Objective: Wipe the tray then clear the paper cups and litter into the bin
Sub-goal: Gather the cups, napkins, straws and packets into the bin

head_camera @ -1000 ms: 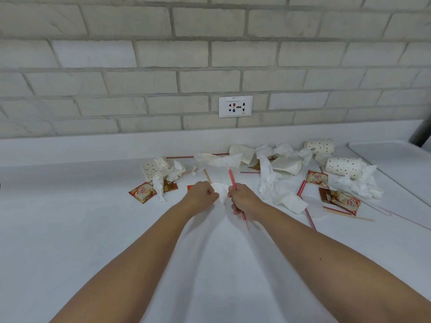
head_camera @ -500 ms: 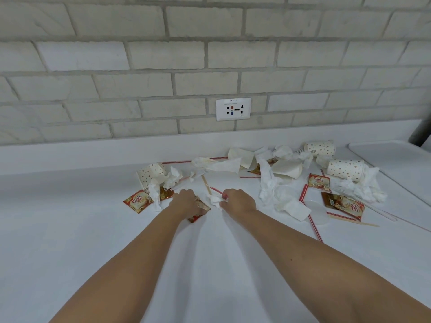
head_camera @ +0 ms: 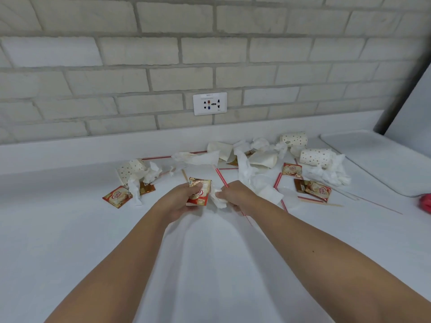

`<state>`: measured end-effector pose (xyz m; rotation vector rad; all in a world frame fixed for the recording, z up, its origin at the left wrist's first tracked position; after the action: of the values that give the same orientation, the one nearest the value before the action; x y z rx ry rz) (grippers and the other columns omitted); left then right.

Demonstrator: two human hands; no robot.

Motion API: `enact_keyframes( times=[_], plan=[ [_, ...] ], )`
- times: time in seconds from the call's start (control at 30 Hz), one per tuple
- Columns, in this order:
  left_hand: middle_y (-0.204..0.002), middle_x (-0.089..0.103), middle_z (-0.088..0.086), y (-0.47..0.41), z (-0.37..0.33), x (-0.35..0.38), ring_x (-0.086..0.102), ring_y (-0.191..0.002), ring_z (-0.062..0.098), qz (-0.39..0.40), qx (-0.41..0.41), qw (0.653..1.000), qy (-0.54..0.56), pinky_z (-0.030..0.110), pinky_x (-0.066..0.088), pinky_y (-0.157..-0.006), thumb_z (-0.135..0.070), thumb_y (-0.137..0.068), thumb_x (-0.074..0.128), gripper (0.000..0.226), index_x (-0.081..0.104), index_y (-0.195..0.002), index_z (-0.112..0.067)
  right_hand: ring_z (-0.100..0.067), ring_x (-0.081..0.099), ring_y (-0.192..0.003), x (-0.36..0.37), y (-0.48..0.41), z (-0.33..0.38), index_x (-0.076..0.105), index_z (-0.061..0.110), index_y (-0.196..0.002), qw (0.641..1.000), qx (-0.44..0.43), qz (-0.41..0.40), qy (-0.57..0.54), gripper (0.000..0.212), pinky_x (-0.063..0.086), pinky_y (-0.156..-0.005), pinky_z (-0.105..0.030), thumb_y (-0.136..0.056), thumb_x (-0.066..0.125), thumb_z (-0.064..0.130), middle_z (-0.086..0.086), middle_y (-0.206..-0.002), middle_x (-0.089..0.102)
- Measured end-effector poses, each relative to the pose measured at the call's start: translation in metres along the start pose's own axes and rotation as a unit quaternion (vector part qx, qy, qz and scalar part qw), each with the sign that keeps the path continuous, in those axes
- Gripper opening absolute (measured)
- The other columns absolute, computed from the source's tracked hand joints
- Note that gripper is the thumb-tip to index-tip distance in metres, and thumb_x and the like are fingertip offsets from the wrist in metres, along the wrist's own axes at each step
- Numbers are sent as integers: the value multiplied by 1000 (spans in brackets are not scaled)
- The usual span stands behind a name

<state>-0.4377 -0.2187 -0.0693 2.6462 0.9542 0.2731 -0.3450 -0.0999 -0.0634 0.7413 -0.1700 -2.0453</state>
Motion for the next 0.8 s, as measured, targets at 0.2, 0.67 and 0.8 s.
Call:
enact_keyframes(
  times=[0.2,0.67,0.8],
  plan=[
    [-95,66,8,8,-2,94,63,-84,19,100,2,995,30,29,56,-69,-16,-98,45,20,56,-112,-9,-12,23,-46,-48,30,-35,42,16,-64,996,34,-25,-76,24,19,-38,-21,-84,50,6,-1,-57,33],
    [-95,63,4,41,10,345,57,-75,15,148,55,985,-75,24,38,-57,-3,-91,53,27,47,-113,-18,-13,30,-53,-236,165,-172,45,12,-90,965,-4,-174,-198,17,27,-51,-25,-98,33,21,1,-61,34],
    [-110,61,8,67,20,415,56,-77,15,166,92,973,-129,22,38,-55,-6,-92,51,28,45,-118,-15,-12,42,-63,-285,214,-205,48,13,-73,962,-17,-249,-111,31,34,-58,-22,-99,33,19,-1,-69,47]
  ],
)
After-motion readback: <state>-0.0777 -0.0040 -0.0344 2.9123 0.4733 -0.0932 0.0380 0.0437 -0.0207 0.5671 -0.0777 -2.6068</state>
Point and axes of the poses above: each hand's wrist, its own y-axis away from the middle knuckle, its own x-axis out of the palm, z = x × y, the point moved 8 cm from there along -y, towards the middle knuckle
